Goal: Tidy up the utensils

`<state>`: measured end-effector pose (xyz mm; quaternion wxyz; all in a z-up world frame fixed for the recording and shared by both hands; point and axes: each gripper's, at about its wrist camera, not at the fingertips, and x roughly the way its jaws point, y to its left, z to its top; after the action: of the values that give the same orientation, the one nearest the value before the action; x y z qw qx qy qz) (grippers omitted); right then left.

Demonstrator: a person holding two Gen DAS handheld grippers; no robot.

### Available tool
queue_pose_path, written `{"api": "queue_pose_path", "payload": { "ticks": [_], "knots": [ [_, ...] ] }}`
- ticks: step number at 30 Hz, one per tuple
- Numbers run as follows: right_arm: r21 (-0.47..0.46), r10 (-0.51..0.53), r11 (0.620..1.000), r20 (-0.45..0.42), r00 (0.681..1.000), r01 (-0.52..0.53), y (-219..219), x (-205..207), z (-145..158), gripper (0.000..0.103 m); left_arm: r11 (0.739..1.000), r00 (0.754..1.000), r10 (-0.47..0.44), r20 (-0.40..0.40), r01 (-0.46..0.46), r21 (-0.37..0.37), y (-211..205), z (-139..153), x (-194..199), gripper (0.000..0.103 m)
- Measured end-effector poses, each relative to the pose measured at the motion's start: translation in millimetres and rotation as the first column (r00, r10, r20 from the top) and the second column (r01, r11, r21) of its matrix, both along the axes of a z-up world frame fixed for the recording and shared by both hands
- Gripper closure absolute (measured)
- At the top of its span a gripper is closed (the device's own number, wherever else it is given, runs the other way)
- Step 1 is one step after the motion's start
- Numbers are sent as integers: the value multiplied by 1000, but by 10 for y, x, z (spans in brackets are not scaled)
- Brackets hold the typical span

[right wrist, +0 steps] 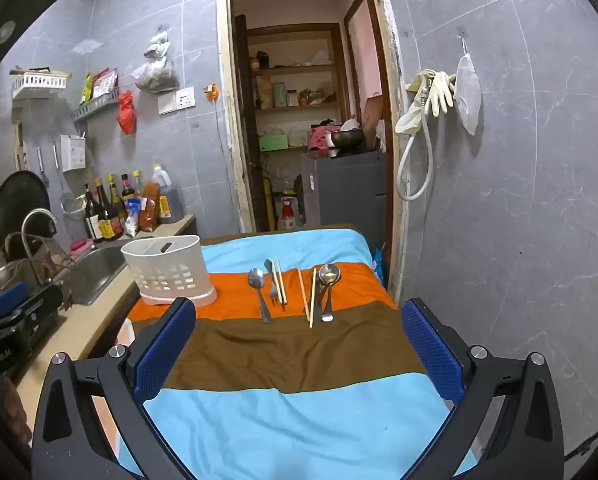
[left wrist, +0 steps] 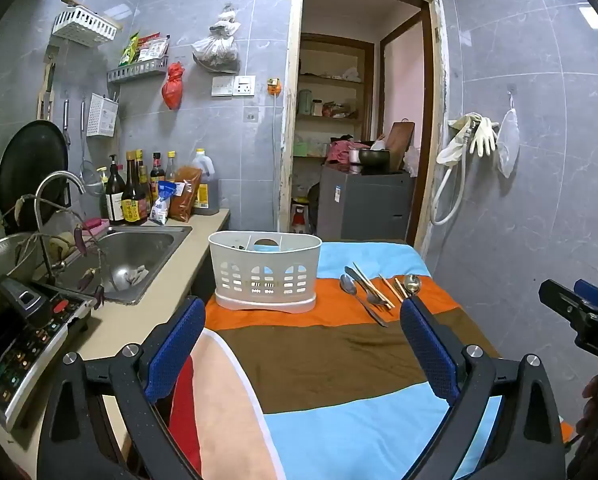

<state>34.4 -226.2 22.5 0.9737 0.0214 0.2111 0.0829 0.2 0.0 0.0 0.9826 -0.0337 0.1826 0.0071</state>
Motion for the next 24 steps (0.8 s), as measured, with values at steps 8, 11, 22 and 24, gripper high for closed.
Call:
{"api": "queue_pose_path", "payload": {
  "ticks": [8,11,22,24],
  "knots": [
    [3,0,1000,-4,1000,0,8,-6,-4,0,1000,1000,-6,7,6,-3,0,3,-8,8],
    [1,-3,1000,-4,1000,3,6,-5,-1,0,1000,1000,-6,8,6,-3,0,4,-13,8],
    [4,0,1000,-5,1000,0,-5,-6,-5,0,1000,1000,-5,6,5,2,-8,4,-7,8],
    [3,0,1000,-5,1000,0,-3,-6,-9,0,1000,1000,-5,5,5,2,-7,11,1,8]
  ]
}}
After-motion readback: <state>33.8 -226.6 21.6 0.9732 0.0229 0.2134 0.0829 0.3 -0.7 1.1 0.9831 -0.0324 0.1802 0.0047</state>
